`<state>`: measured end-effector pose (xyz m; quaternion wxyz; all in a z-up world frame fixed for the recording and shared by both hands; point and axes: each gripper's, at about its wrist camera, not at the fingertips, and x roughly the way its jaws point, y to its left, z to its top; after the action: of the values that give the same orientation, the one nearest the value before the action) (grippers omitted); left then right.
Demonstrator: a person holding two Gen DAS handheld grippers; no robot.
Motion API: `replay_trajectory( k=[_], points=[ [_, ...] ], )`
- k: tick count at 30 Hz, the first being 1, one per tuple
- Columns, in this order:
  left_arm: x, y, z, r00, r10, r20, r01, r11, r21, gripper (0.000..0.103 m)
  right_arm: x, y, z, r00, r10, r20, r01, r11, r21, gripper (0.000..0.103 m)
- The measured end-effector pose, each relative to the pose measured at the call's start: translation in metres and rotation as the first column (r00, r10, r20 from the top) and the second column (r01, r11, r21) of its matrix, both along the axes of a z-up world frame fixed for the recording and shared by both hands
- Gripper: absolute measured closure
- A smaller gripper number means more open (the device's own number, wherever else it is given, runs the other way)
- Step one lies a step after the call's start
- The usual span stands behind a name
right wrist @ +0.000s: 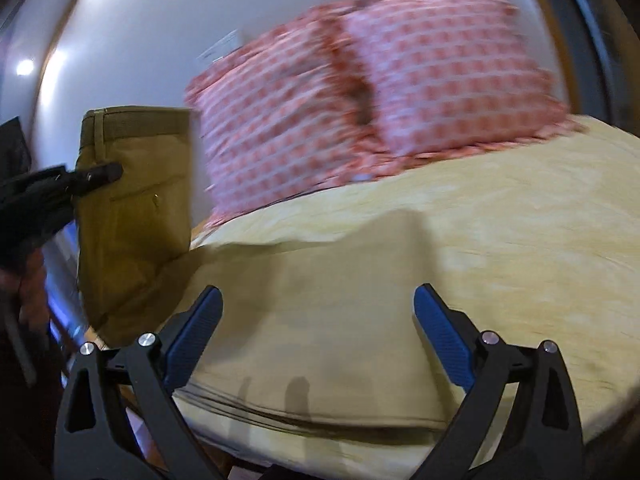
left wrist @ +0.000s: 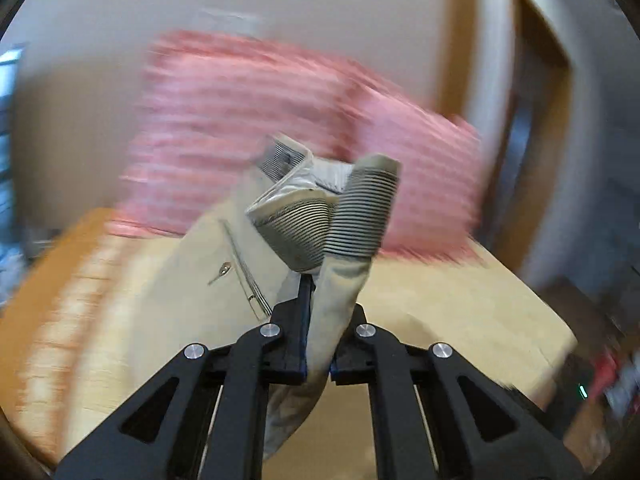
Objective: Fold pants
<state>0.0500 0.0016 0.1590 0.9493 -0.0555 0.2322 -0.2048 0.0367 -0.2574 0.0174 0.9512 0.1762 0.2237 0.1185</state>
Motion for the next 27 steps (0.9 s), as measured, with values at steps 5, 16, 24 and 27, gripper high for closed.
replay_trajectory(
  k=[5,16,24,27],
  points=[
    [0.004,-0.094,-0.090,0.961,-0.178,-0.211,0.214,0.963,0.163,0.097,-0.013,-0.046,-0.016,0.992,-0.116,-0.049,0.118,0.992,0.044,0.007],
    [-0.021,-0.120,-0.111,0.969,-0.183,-0.165,0.220,0.944,0.245,0.098,-0.017,-0.074,-0.015,0.984,-0.178,-0.030,0.180,0.982,0.065,0.007],
    [-0.059,-0.086,-0.091,0.948,-0.306,-0.087,0.318,0.923,0.216,0.046,-0.011,-0.065,0.015,0.997,-0.074,0.018,0.073,0.995,0.069,0.006],
    [-0.071,-0.040,-0.066,0.963,-0.269,0.013,0.266,0.959,0.101,0.009,-0.002,-0.049,0.029,0.998,0.020,0.053,-0.024,0.997,0.070,0.005]
  ],
)
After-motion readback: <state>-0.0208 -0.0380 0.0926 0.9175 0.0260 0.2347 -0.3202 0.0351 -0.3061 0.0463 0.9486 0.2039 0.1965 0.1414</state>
